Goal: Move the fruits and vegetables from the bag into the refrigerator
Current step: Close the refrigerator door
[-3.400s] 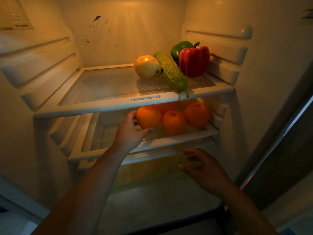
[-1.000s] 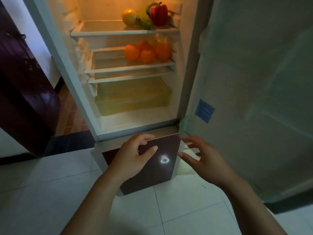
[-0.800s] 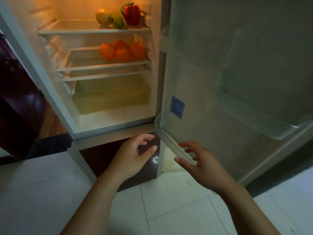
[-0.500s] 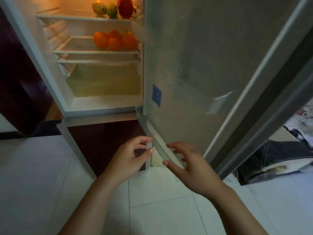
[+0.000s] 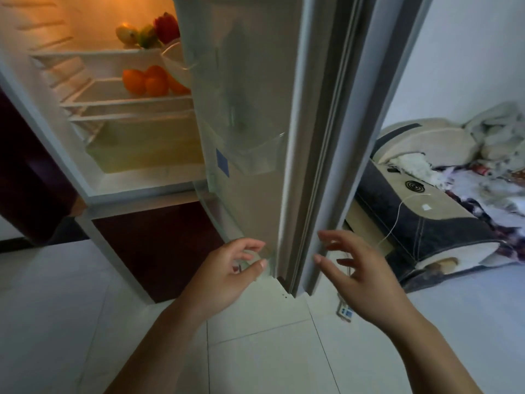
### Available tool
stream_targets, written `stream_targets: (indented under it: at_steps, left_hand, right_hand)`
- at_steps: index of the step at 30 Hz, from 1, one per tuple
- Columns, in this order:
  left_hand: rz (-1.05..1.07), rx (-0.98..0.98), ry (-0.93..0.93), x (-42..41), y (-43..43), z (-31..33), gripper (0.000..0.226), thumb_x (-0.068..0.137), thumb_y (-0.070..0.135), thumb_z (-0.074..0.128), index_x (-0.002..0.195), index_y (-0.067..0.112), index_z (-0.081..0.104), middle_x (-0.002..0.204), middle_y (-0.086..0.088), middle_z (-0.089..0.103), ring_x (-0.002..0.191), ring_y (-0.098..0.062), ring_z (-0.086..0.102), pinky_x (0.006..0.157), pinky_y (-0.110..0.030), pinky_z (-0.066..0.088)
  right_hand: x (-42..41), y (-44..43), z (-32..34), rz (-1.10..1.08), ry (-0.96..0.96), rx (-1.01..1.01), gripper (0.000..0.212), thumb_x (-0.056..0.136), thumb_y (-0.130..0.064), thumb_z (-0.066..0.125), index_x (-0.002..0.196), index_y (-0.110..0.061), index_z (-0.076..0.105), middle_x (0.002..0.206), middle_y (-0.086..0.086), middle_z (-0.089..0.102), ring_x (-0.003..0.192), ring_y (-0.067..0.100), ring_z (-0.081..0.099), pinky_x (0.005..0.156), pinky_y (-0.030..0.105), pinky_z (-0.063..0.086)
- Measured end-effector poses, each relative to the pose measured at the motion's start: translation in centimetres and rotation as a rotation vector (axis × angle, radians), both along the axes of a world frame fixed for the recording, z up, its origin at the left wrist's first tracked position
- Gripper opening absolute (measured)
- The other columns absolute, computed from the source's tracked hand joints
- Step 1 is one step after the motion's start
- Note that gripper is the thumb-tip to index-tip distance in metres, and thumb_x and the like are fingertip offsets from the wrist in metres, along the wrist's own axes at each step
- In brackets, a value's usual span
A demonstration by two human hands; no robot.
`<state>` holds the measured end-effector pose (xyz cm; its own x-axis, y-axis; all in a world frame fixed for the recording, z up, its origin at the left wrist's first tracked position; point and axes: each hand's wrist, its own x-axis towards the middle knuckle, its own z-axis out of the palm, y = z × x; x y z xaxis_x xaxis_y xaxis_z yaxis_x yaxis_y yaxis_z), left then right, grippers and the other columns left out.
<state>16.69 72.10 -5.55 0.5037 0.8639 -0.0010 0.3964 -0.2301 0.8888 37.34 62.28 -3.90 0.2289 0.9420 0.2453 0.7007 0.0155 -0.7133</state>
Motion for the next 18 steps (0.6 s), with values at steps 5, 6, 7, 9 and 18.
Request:
stream_targets:
  at_steps: [5, 6, 7, 9, 18]
  left_hand:
    - [-0.011, 0.032, -0.015, 2.3, -0.5, 1.1, 0.026, 0.086, 0.026, 0.063, 0.111, 0.033, 0.061, 0.106, 0.022, 0.062, 0.099, 0.013, 0.054, 0.083, -0.015, 0.044]
    - [-0.020, 0.032, -0.013, 2.6, -0.6, 1.2, 0.027, 0.086, 0.027, 0.063, 0.112, 0.032, 0.061, 0.106, 0.022, 0.062, 0.099, 0.013, 0.054, 0.083, -0.015, 0.044]
    - [-0.026, 0.035, -0.010, 3.0, -0.6, 1.3, 0.027, 0.086, 0.027, 0.063, 0.112, 0.031, 0.061, 0.106, 0.022, 0.062, 0.099, 0.012, 0.054, 0.084, -0.015, 0.044]
    - [-0.028, 0.036, -0.006, 3.2, -0.9, 1.5, 0.027, 0.086, 0.027, 0.063, 0.112, 0.032, 0.061, 0.106, 0.022, 0.062, 0.099, 0.012, 0.054, 0.085, -0.017, 0.045]
    - [0.030, 0.033, 0.019, 2.0, -1.1, 1.1, 0.026, 0.086, 0.025, 0.063, 0.111, 0.030, 0.061, 0.107, 0.020, 0.062, 0.101, 0.010, 0.055, 0.085, -0.020, 0.047]
  right_hand:
    - [2.7, -0.3, 0.9, -0.142, -0.056, 0.089, 0.039, 0.083, -0.043, 0.058, 0.120, -0.031, 0.052, 0.114, -0.015, 0.054, 0.102, -0.002, 0.052, 0.085, 0.024, 0.048]
    - [3.0, -0.1, 0.9, -0.154, -0.060, 0.095, 0.041, 0.083, -0.044, 0.059, 0.122, -0.030, 0.051, 0.116, -0.014, 0.053, 0.102, -0.001, 0.051, 0.085, 0.023, 0.047]
    - [3.2, 0.3, 0.8, -0.166, -0.060, 0.096, 0.045, 0.083, -0.044, 0.059, 0.124, -0.028, 0.049, 0.119, -0.012, 0.053, 0.103, 0.000, 0.050, 0.086, 0.024, 0.047]
    - [3.6, 1.1, 0.7, -0.186, -0.039, 0.070, 0.053, 0.083, -0.045, 0.060, 0.130, -0.027, 0.043, 0.127, -0.009, 0.050, 0.107, 0.003, 0.050, 0.090, 0.028, 0.047]
    - [2.6, 2.8, -0.2, -0.148, 0.018, 0.008, 0.085, 0.077, -0.051, 0.062, 0.146, -0.028, 0.017, 0.147, -0.008, 0.034, 0.128, 0.008, 0.040, 0.102, 0.042, 0.044]
